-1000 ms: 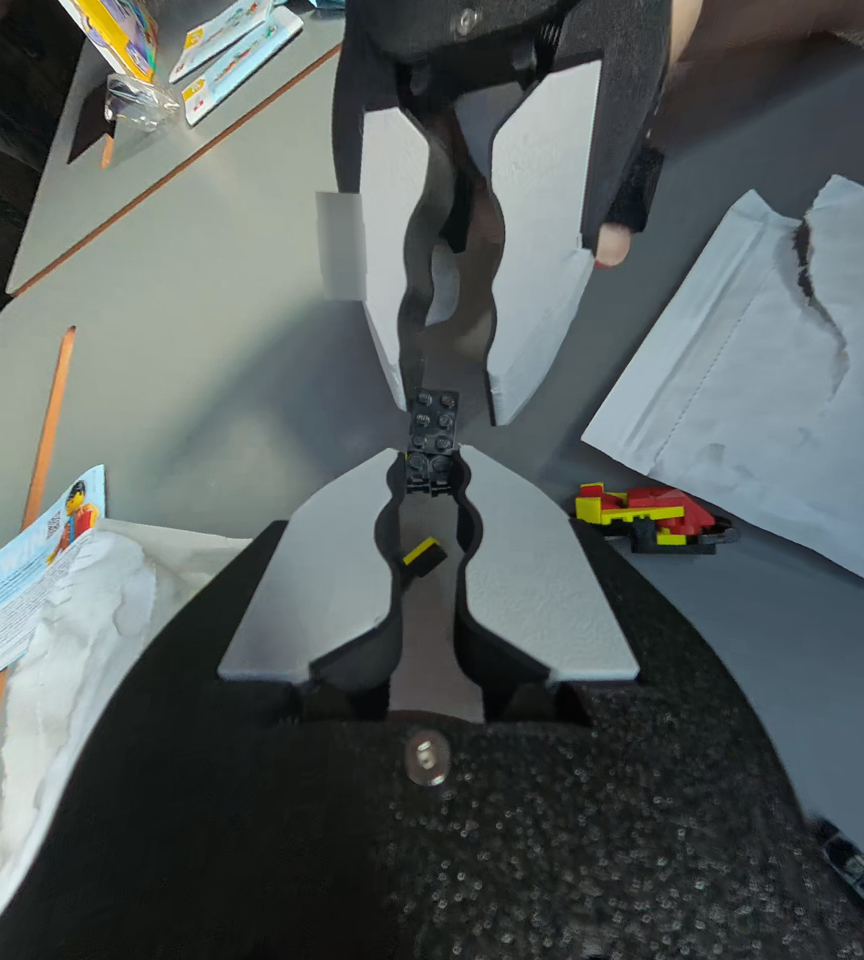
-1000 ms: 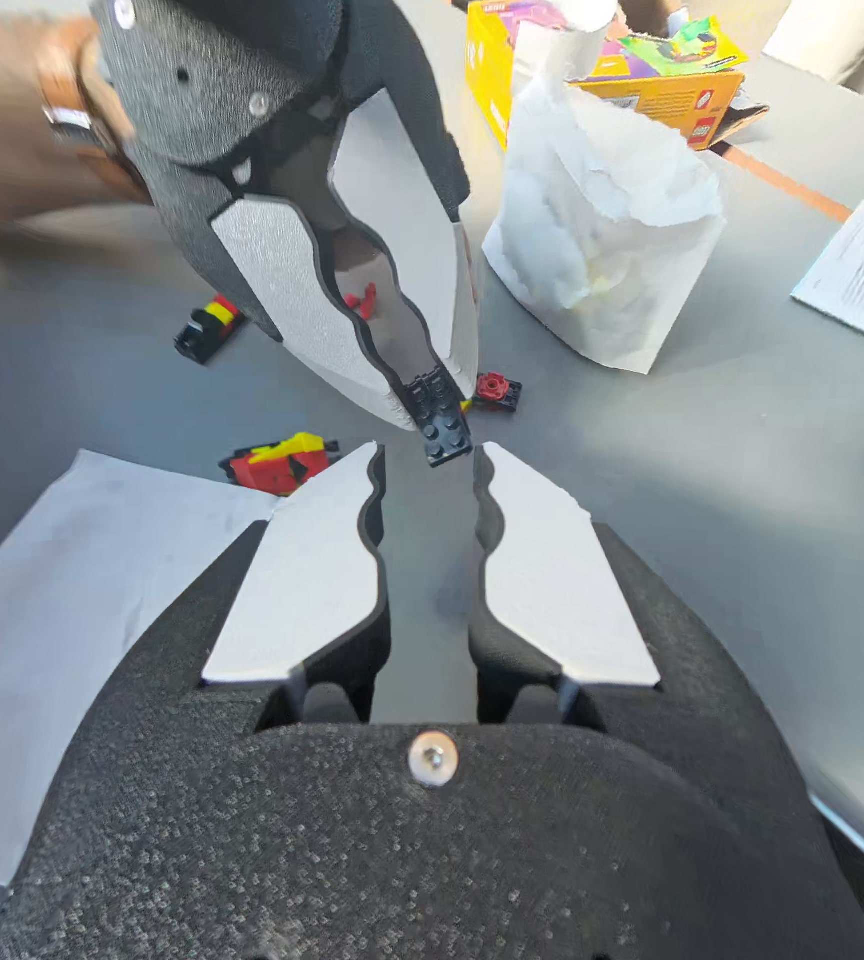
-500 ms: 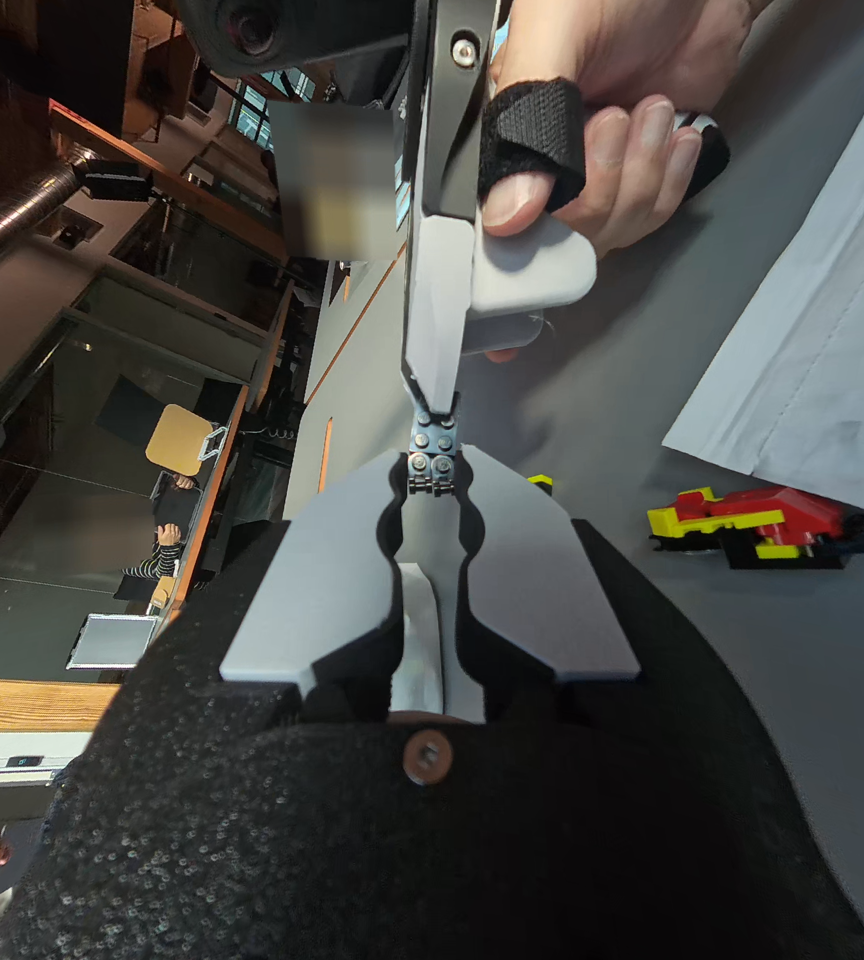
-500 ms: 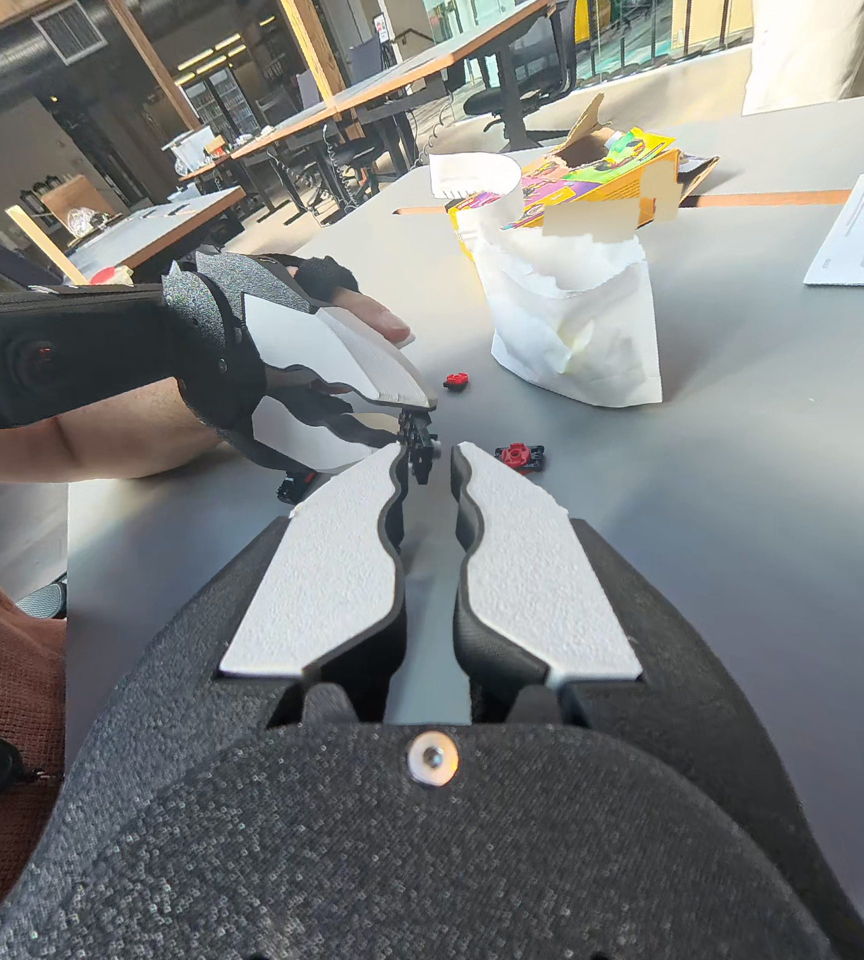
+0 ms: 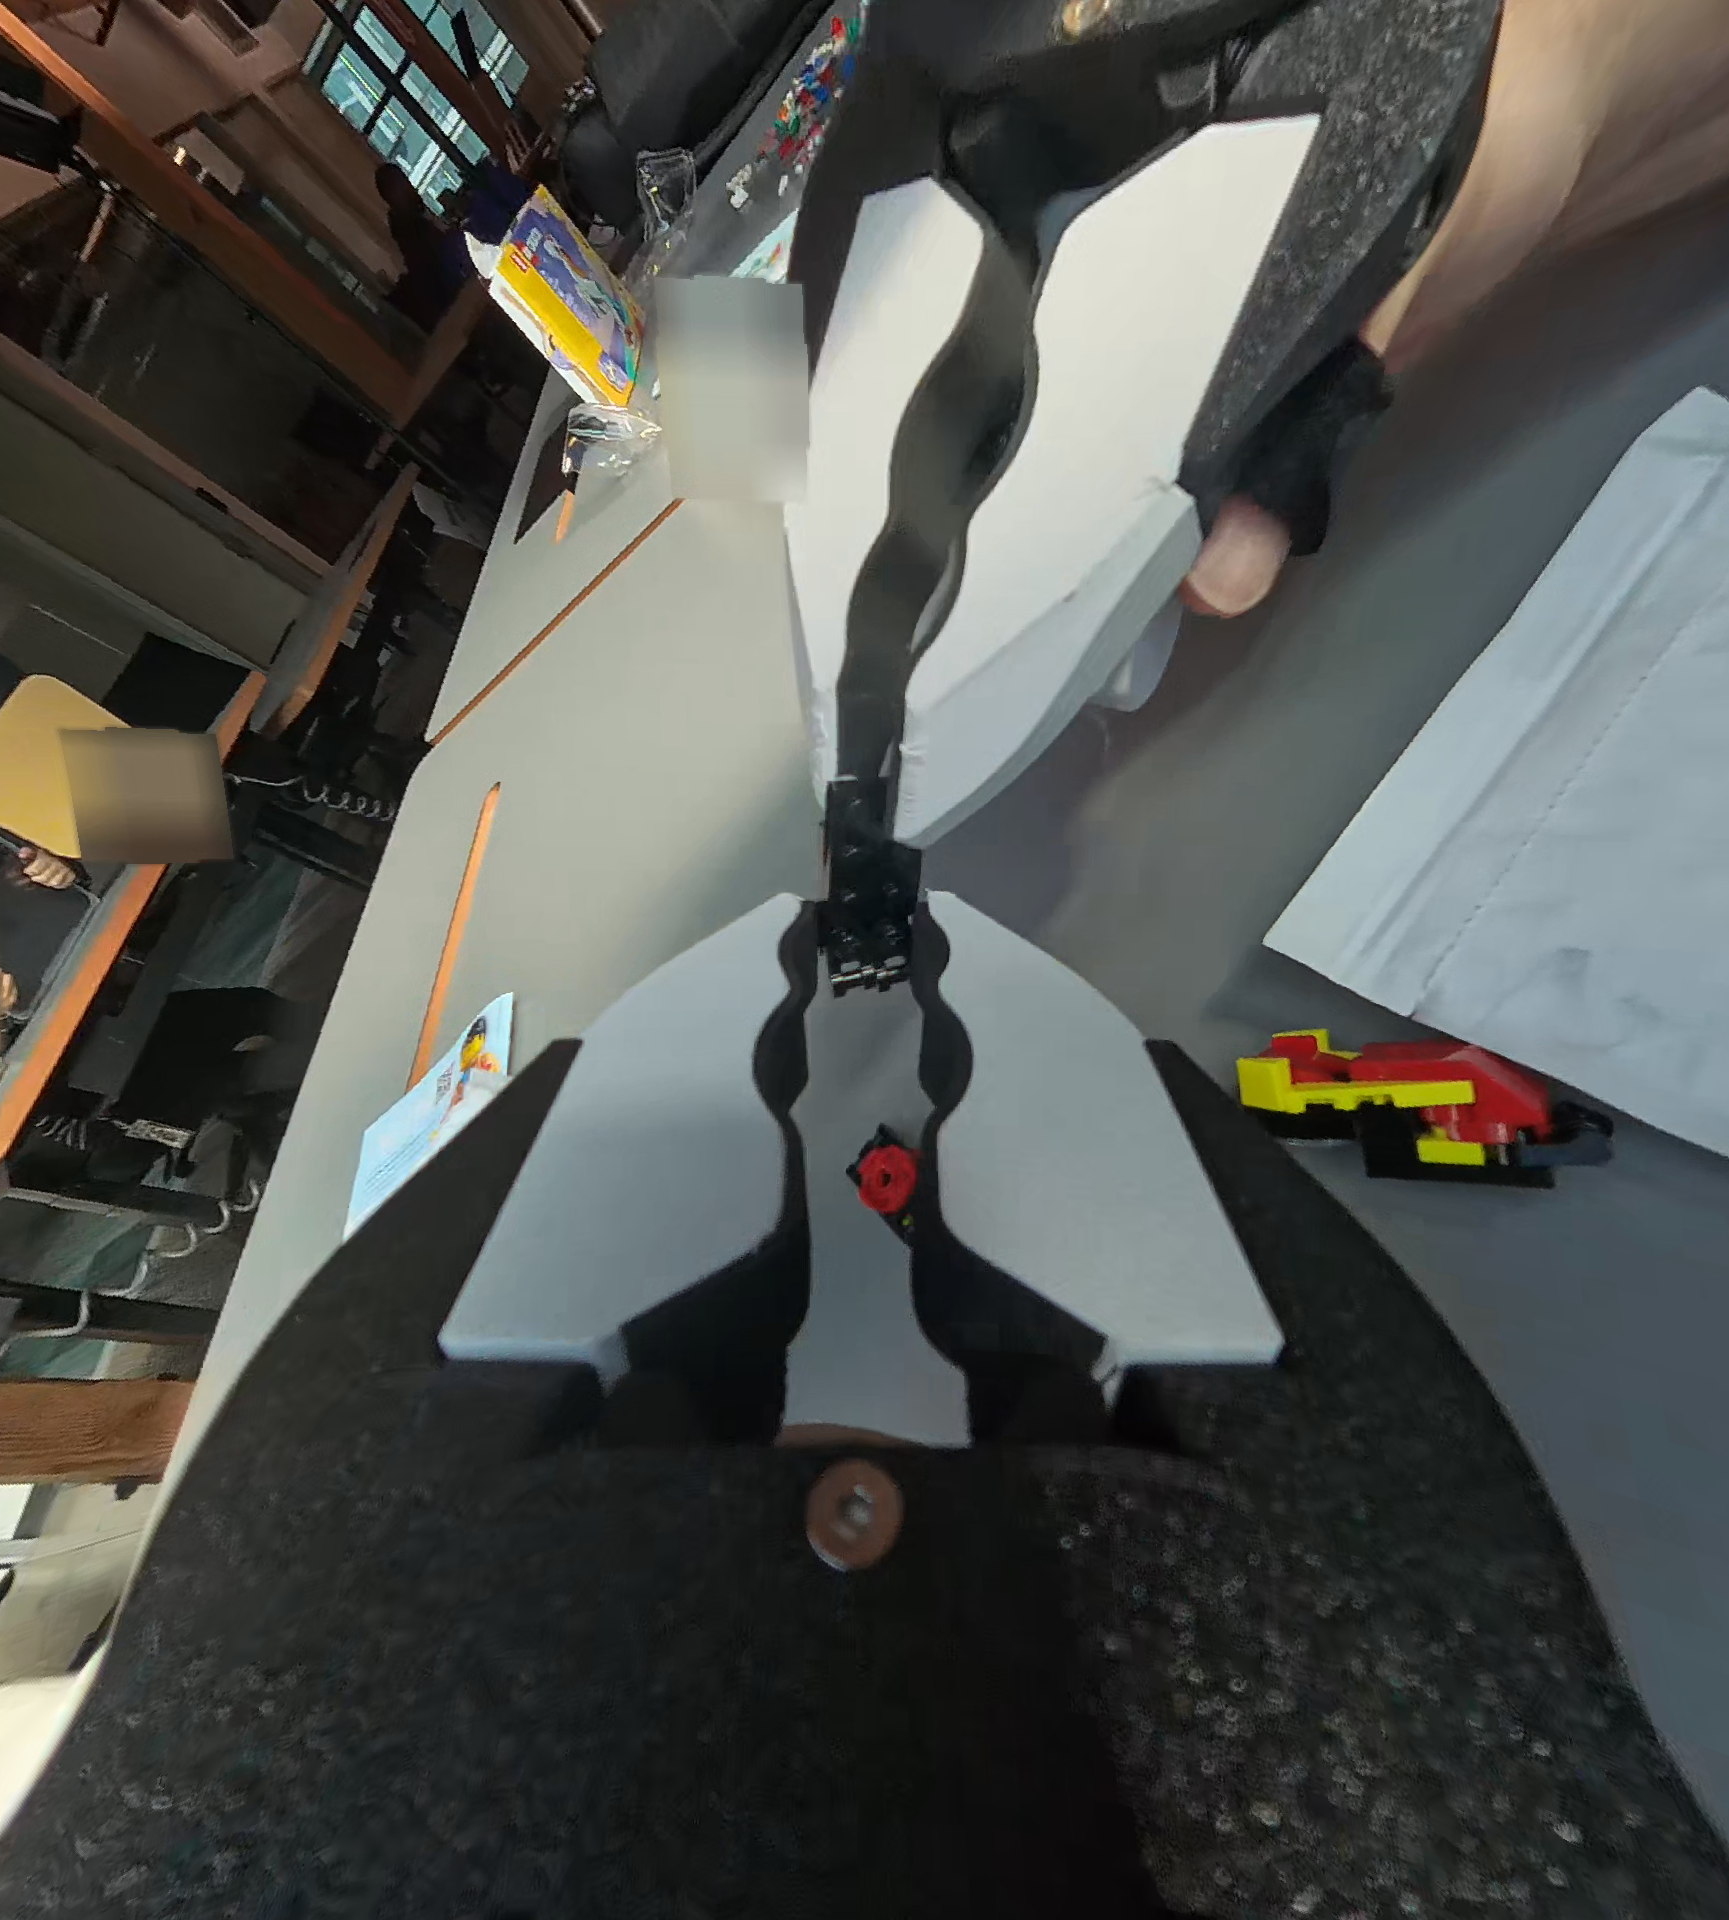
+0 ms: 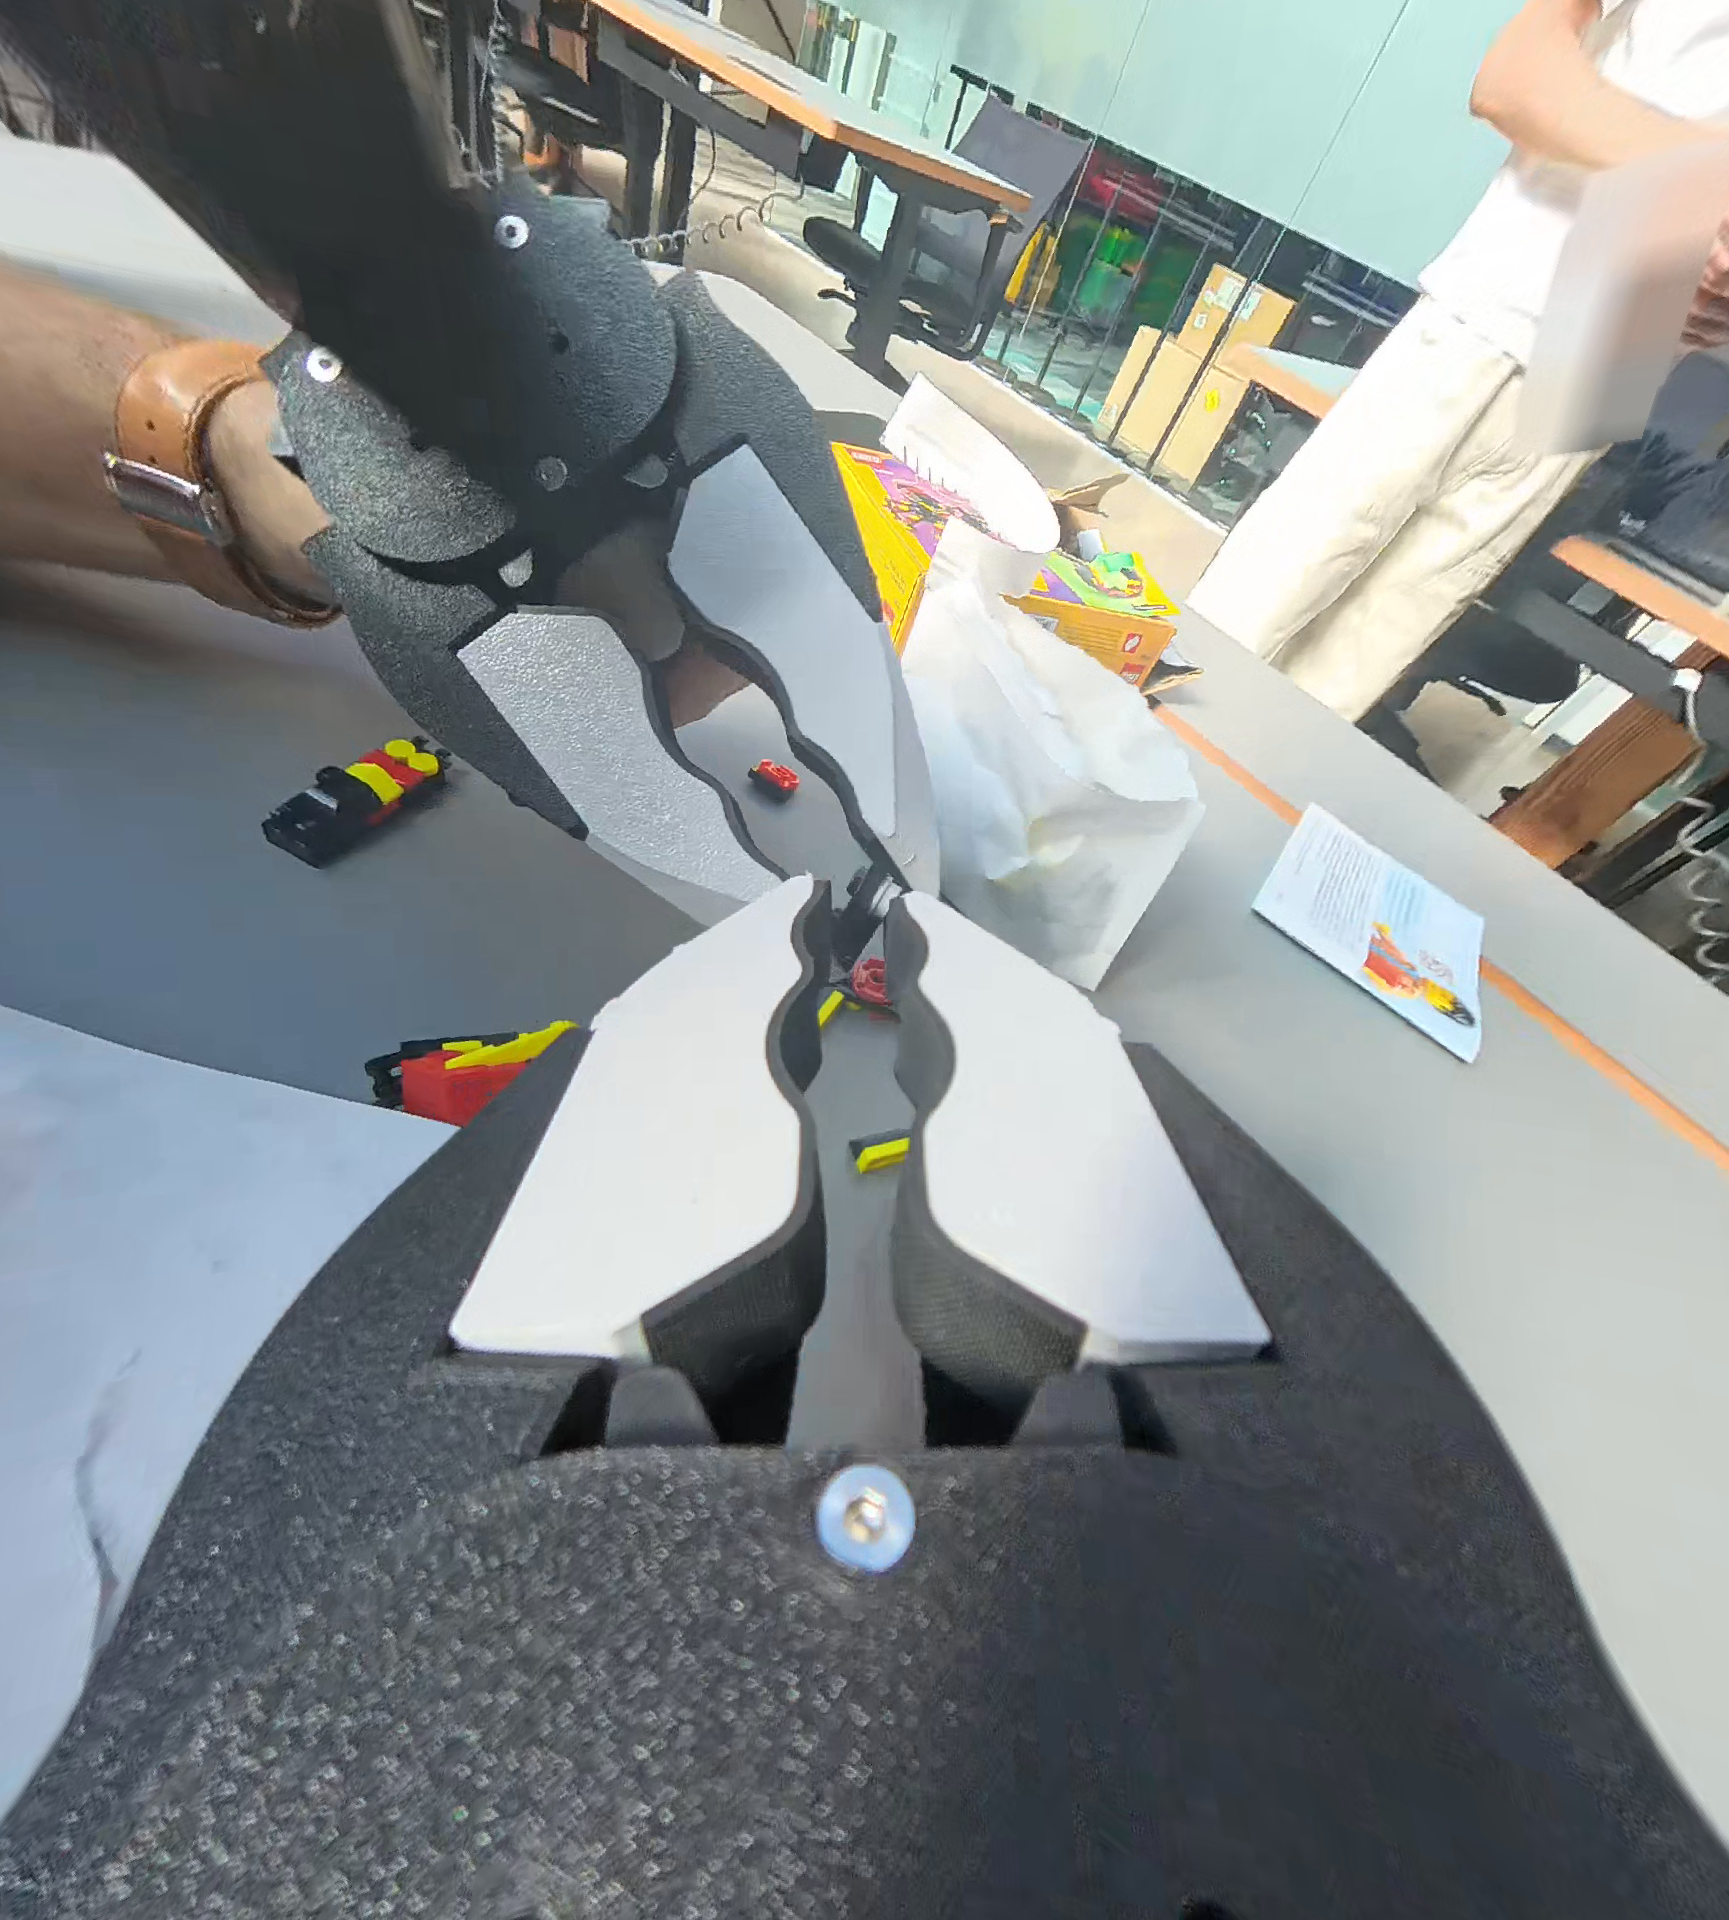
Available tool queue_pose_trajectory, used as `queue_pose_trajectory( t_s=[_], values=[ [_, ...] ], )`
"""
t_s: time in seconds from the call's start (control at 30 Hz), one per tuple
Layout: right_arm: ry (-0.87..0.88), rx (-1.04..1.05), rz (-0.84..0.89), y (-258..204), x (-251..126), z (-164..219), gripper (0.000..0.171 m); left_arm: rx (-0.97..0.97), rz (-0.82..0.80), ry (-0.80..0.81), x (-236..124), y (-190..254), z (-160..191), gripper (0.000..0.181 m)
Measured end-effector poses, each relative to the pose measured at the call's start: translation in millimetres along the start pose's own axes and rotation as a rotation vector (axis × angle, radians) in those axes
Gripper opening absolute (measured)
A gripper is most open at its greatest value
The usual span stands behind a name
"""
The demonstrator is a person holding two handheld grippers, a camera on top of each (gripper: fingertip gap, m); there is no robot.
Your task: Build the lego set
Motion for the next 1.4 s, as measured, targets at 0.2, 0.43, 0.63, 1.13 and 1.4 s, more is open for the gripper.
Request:
queue_pose_trajectory(
  t_s=[0.2, 0.43, 0.63, 1.13, 1.4],
  values=[
    [0.038, -0.109, -0.078, -8.7, -6.3, 0.1, 0.008, -0.055, 0.097, 0.007, 5.0, 10.8, -4.4, 0.017],
    [0.029, -0.160, -0.047, -8.2, -3.2, 3.5, 0.008, -0.091, 0.091, -0.021, 7.8, 10.0, -0.4, 0.016],
    [0.044, -0.035, -0.006, 4.1, -6.5, 4.9, 0.008, -0.052, 0.030, -0.040, 0.5, 0.9, -3.5, 0.015],
    [0.191, 0.237, -0.024, 13.9, -13.9, -0.3, 0.016, -0.181, -0.043, 0.036, -21.0, -21.3, -7.5, 0.015],
    [0.417, 0.055, -0.023, 31.8, -29.4, -95.8, 0.013, -0.591, -0.038, 0.511, -77.9, -70.6, -75.3, 0.015]
  ],
)
Point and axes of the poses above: each gripper's, where its closed fingertips meet, x out along the fingers, z out of its underside, y = z × x across the jaws, the point moved 3 cm from there along -x, back along the fingers, and after that the axes turned 4 degrees about y, right-handed, at the moved point
